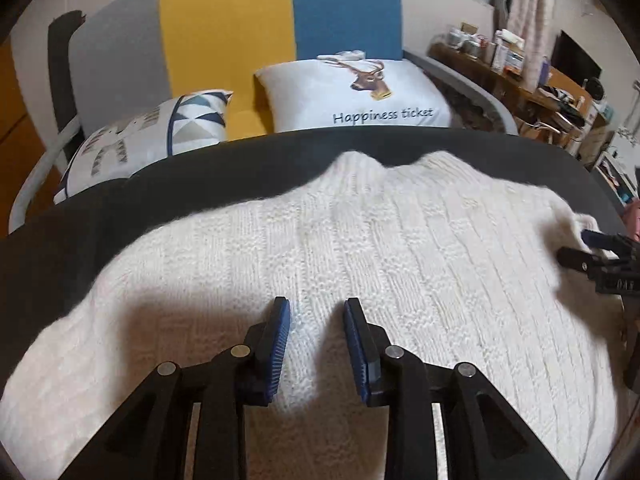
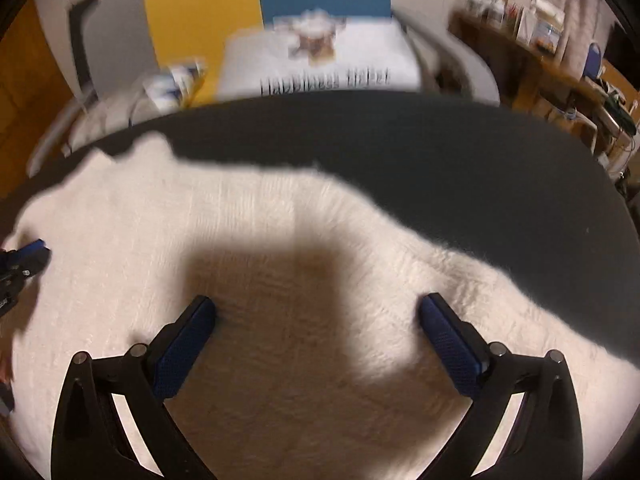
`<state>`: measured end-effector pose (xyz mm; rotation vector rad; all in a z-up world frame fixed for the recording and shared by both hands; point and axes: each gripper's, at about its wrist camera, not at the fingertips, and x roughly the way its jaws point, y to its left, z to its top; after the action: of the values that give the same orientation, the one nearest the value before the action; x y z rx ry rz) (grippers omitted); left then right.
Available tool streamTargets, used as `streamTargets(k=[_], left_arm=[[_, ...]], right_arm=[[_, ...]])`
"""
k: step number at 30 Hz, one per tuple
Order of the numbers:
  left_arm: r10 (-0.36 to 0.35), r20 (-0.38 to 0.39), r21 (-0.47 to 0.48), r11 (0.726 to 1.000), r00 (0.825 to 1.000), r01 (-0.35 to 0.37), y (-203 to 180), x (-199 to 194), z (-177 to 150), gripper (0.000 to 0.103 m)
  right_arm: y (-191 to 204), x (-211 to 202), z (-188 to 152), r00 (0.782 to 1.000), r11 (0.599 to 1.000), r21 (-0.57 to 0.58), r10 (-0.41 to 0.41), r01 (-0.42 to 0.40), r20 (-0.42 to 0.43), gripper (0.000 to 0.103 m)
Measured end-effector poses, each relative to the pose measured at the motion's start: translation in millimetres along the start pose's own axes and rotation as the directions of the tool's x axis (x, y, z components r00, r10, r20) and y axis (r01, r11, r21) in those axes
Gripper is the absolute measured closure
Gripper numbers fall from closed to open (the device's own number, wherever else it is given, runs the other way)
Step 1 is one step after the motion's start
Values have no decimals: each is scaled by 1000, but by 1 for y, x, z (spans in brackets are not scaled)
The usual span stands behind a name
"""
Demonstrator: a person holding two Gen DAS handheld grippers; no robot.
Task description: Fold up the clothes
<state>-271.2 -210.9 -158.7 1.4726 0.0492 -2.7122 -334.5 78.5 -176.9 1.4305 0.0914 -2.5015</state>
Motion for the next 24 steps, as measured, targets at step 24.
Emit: streamTargets(k=[24], left_arm=[[-207, -63, 194, 957, 976, 216, -167, -31, -44, 75]], right_arm=[[-368, -207, -254, 870, 390, 785, 102, -482, 483, 0]])
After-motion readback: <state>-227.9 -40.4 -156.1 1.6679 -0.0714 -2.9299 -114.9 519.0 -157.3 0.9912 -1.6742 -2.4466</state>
